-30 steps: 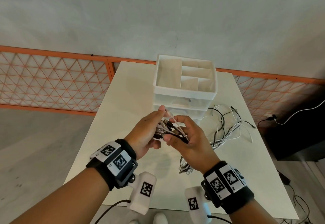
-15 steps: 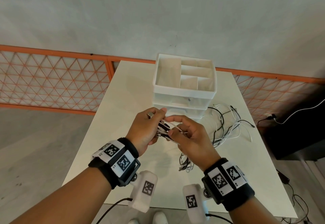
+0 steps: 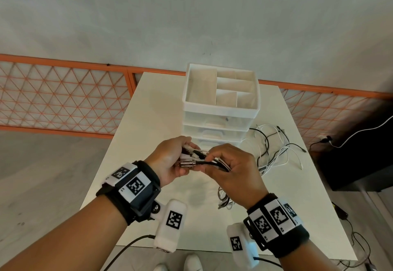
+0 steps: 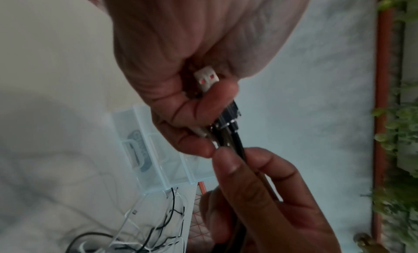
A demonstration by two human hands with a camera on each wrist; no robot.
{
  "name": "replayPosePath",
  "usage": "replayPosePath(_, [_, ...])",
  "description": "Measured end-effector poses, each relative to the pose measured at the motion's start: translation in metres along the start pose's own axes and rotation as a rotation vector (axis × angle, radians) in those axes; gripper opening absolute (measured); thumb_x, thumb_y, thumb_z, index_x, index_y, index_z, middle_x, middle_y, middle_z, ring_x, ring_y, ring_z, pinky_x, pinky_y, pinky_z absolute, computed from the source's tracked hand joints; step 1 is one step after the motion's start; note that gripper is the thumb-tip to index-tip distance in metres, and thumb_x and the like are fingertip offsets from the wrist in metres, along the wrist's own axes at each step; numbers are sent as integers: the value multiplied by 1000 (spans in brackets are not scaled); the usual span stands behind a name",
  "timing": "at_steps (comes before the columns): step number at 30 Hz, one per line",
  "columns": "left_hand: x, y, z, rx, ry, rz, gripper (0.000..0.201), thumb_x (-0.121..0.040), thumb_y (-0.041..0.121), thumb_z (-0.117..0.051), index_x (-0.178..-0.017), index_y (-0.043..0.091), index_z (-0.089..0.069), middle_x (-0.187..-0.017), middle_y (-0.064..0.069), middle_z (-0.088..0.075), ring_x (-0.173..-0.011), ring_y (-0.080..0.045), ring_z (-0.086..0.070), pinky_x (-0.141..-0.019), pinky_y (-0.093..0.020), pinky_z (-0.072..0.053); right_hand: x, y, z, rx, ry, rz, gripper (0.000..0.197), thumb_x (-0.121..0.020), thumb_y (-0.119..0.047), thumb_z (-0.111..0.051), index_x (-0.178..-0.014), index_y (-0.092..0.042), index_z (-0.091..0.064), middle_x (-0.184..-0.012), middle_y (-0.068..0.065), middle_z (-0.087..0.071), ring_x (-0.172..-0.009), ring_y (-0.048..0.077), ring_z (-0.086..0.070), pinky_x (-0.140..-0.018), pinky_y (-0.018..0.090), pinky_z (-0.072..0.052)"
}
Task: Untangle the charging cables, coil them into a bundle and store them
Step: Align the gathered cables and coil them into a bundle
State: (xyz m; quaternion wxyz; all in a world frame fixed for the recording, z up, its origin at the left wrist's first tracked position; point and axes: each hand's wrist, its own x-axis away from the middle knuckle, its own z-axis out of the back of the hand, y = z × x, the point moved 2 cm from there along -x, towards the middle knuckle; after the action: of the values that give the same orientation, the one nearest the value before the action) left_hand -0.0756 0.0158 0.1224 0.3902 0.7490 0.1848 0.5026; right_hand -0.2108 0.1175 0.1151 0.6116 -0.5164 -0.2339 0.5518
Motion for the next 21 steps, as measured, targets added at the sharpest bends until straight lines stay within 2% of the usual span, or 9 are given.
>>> replayPosePath(3, [1,0,-4,-38,-41,-7,30,-101,28,-46,-89,5,-62,-61,-15,-66,-43,-25,-59,-32,-16,-28,-5,0,0,69,32,15,18,-75,-11,-87,-84,-21,-75,-87,-10,-69,-80,11,-68,-69,16,-51])
replayPosePath(8, [0,3,-4,-45,-15,-47,34,-101,31,-45,-86,5,-60,-57,-18,-61,-43,-26,-51,-30,-18,-27,-7,1,-5,99,-5,59,20,-79,-8,-83,-96,-19,-80,-92,-3,-64,-79,12,-68,-70,18,-55])
replayPosePath(11, [1,6,-3,-87,-34,-41,34,-101,32,-45,-84,7,-60,-57,-16,-61,-44,-25,-51,-31,-17,-29,-5,5,-6,133,-31,85,30,-86,-13,-77,-113,-27,-78,-92,-3,-57,-72,6,-62,-69,13,-49])
replayPosePath(13, [2,5,-6,-138,-56,-24,32,-101,32,-47,-86,7,-61,-59,-13,-59,-43,-22,-50,-31,-18,-29,-3,7,-13,231,-80,157,36,-90,-22,-67,-123,-34,-72,-92,-4,-52,-70,4,-58,-67,16,-50])
replayPosePath(15, [2,2,-9,-185,-57,-16,30,-100,32,-49,-88,6,-61,-61,-11,-59,-40,-20,-48,-31,-18,-29,-2,8,-18,244,-108,182,39,-89,-23,-61,-125,-34,-70,-93,-5,-53,-78,8,-62,-73,27,-57])
replayPosePath(19, [-2,0,-6,-185,-49,-37,33,-99,31,-52,-84,4,-62,-59,-11,-58,-40,-18,-47,-30,-18,-27,-2,7,-15,112,-61,116,41,-84,-7,-72,-121,-26,-74,-95,-2,-61,-87,14,-67,-80,30,-58])
replayPosePath(21, [-4,1,-3,-155,-49,-51,31,-99,32,-54,-83,6,-60,-57,-10,-58,-39,-17,-47,-30,-18,-27,-3,5,-12,56,-54,89,35,-83,-12,-79,-116,-23,-76,-98,-2,-67,-92,15,-69,-82,31,-58])
